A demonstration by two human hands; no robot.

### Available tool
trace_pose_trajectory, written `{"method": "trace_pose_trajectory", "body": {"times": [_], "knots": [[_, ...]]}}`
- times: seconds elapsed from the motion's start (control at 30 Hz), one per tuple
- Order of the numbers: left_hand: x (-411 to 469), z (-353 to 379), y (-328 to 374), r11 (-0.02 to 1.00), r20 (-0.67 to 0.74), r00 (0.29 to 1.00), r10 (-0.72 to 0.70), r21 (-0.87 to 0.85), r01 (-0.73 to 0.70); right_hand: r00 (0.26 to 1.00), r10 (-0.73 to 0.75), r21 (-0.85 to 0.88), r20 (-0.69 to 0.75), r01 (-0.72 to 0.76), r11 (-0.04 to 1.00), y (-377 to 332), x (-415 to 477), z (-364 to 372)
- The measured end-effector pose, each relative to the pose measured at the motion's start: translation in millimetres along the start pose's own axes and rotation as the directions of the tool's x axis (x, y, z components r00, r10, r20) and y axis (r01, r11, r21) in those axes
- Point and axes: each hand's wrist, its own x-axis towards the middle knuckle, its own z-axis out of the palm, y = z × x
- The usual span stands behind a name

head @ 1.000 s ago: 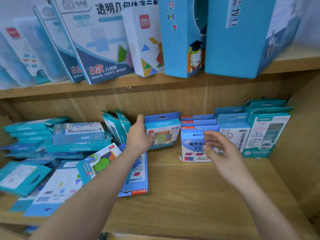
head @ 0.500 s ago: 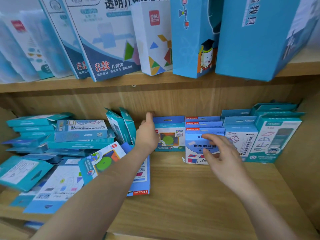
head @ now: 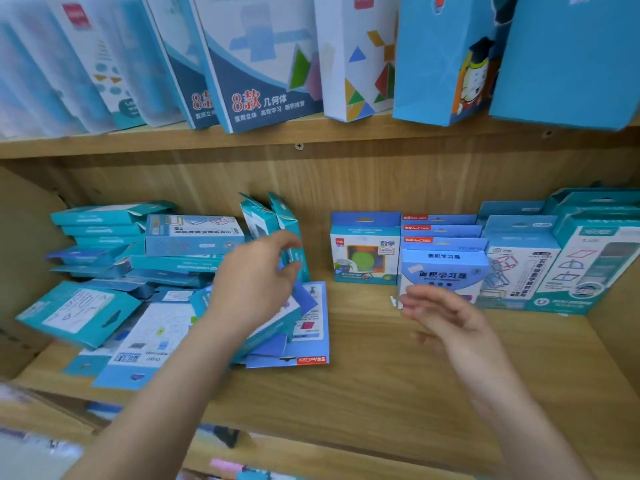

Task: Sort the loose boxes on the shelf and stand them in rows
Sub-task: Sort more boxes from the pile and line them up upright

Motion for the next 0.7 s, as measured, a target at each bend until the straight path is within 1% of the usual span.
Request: {"method": "trace_pose_trajectory", "body": {"times": [0.03, 0.07, 0.13, 0.17, 0.23, 0.3, 0.37, 0.43, 0.5, 0.6, 0.7], "knots": [[-11.1, -10.5, -16.0, 0.998, 0.012, 0.998, -0.055, 0.017, 0.055, 0.995, 0.086, 0.071, 0.044, -0.089, 0.993, 1.5, -3.5, 7.0], [-19.9, -17.7, -32.7, 0.992, 0.062, 0.99, -0.126, 0.029, 0.124, 0.985, 0.148, 0.102, 0.088, -0.157, 0.982, 3.4, -6.4, 14.7], [-31.5, -21.8, -62.5, 0.974, 0.235, 0.945, -0.228, 0.068, 0.218, 0.965, 0.211, 0.112, 0.154, -0.229, 0.967, 6.9, -10.9, 33.2], [-35.0, -20.3, -73.5, 0.97, 0.307, 0.921, -0.242, 0.095, 0.223, 0.959, 0.221, 0.105, 0.178, -0.242, 0.965, 8.1, -12.2, 43.9], [-38.9, -15.4, -86.7, 0.974, 0.369, 0.902, -0.226, 0.108, 0.2, 0.95, 0.227, 0.07, 0.213, -0.246, 0.967, 8.9, -13.0, 66.4], [-37.5, -13.4, -94.3, 0.974, 0.404, 0.887, -0.226, 0.081, 0.212, 0.942, 0.24, 0.014, 0.236, -0.25, 0.968, 9.4, -12.1, 87.5], [-32.4, -14.4, -100.8, 0.96, 0.44, 0.857, -0.269, 0.05, 0.276, 0.926, 0.275, -0.037, 0.258, -0.275, 0.961, 11.2, -11.3, 105.9], [-27.3, -15.5, -105.8, 0.946, 0.437, 0.846, -0.305, 0.042, 0.32, 0.908, 0.321, -0.07, 0.269, -0.314, 0.947, 14.5, -9.4, 120.2], [-24.1, -16.9, -105.2, 0.946, 0.409, 0.855, -0.318, 0.08, 0.313, 0.901, 0.342, -0.082, 0.267, -0.332, 0.94, 13.1, -6.4, 132.5], [-20.6, -18.5, -100.2, 0.95, 0.392, 0.865, -0.312, 0.118, 0.29, 0.919, 0.331, -0.118, 0.213, -0.312, 0.943, 12.5, 2.3, 144.7], [-20.0, -19.2, -98.7, 0.947, 0.393, 0.862, -0.32, 0.102, 0.305, 0.965, 0.234, -0.2, 0.119, -0.208, 0.958, 19.2, 6.7, 152.0]]}}
